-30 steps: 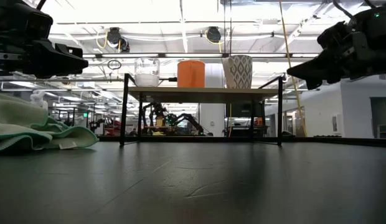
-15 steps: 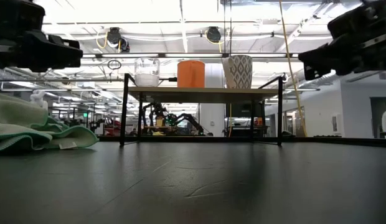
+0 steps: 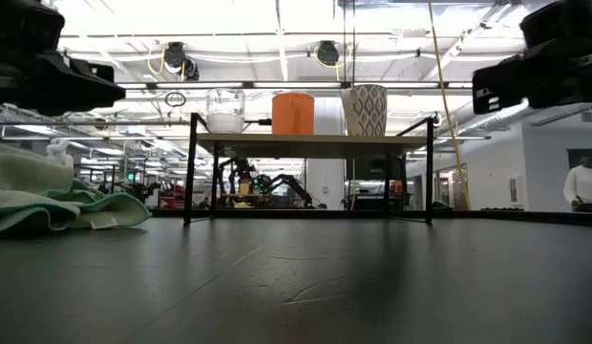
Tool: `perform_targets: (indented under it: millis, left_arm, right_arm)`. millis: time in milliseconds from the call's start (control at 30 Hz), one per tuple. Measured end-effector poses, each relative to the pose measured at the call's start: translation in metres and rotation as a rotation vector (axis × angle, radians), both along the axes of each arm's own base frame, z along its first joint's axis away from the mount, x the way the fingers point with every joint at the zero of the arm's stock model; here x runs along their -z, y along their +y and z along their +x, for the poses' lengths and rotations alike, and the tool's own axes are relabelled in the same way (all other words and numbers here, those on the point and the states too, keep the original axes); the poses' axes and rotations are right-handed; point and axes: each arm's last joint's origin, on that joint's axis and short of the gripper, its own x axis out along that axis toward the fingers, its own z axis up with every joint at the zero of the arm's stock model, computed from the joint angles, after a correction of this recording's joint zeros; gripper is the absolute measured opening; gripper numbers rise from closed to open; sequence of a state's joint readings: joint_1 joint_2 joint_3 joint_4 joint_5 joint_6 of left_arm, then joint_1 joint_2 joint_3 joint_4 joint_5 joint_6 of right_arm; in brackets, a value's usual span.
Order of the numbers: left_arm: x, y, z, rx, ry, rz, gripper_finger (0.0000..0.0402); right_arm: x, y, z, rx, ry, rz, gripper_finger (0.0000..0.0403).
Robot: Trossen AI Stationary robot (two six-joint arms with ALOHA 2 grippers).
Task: Stack small to large cups/mugs on shelf
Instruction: Return to Home Position
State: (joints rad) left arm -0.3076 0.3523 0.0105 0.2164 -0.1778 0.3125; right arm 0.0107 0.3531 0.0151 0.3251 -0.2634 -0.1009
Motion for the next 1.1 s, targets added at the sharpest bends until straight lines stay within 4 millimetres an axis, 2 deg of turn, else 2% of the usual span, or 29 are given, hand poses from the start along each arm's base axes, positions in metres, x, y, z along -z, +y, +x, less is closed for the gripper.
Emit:
perform_targets:
  millis: [100,267,433,533,900,1100]
  left_arm:
    - [0.0,0.003,0.001,-0.036,-0.002,0.027,0.0004]
    - [-0.001,0.012,0.003,-0.103,-0.014,0.081,0.0007]
    - [-0.002,0.023,0.004,-0.168,-0.024,0.096,0.0005]
    - [-0.002,0.028,0.005,-0.141,-0.021,0.068,0.0003]
    - [0.001,0.029,0.004,-0.101,0.006,0.017,0.0004]
    - [-0.001,0.029,0.005,-0.101,-0.007,0.009,0.0024]
  right_arm:
    - [0.0,-0.006,0.001,0.137,0.001,0.0,0.0]
    - [-0.001,-0.017,0.001,0.218,-0.014,-0.007,0.0]
    - [-0.007,-0.027,-0.001,0.197,-0.069,0.0,0.0]
    - [-0.008,-0.031,-0.003,0.165,-0.083,0.021,0.0]
    - [-0.001,-0.032,-0.003,0.155,-0.002,0.035,0.0]
    - [-0.014,-0.032,-0.003,0.147,-0.135,0.009,0.0]
